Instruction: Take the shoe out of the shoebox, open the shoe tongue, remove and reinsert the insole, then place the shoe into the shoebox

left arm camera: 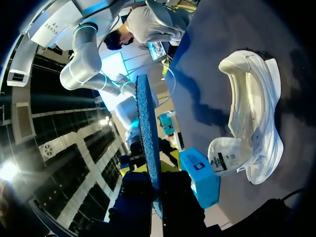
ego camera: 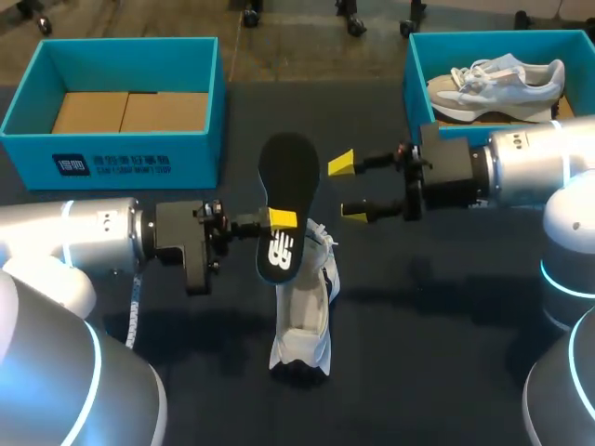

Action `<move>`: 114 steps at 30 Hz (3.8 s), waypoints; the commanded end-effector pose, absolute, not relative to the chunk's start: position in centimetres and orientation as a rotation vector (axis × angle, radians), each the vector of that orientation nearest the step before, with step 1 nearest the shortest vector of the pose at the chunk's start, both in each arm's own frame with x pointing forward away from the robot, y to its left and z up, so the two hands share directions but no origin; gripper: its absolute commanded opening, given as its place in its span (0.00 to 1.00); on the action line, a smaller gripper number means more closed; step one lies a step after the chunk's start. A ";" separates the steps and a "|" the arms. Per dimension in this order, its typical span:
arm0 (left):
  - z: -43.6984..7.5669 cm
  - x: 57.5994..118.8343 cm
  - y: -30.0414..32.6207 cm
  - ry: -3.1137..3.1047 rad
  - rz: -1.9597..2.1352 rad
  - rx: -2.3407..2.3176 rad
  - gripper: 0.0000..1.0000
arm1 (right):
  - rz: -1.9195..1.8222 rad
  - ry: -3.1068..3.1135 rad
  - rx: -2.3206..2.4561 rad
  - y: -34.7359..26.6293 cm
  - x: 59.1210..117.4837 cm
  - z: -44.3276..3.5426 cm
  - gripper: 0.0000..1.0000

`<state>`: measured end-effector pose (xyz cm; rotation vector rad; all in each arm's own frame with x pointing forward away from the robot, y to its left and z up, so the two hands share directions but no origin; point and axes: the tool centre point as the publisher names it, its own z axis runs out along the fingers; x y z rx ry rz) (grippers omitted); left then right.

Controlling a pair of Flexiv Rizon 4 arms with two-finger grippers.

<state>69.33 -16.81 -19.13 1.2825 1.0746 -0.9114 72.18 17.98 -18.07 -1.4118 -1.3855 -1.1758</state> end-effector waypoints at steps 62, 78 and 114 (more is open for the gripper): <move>-20.5 69.7 -18.6 1.073 -0.830 1.280 0.00 | -1.205 -1.251 -1.403 22.9 73.4 -19.3 0.31; -20.6 69.9 -18.5 1.073 -0.830 1.271 0.00 | -1.219 -1.247 -1.399 22.8 73.5 -19.0 0.21; -19.0 70.1 -16.9 1.128 -0.954 1.296 1.00 | -1.228 -1.253 -1.388 22.5 73.5 -20.2 0.00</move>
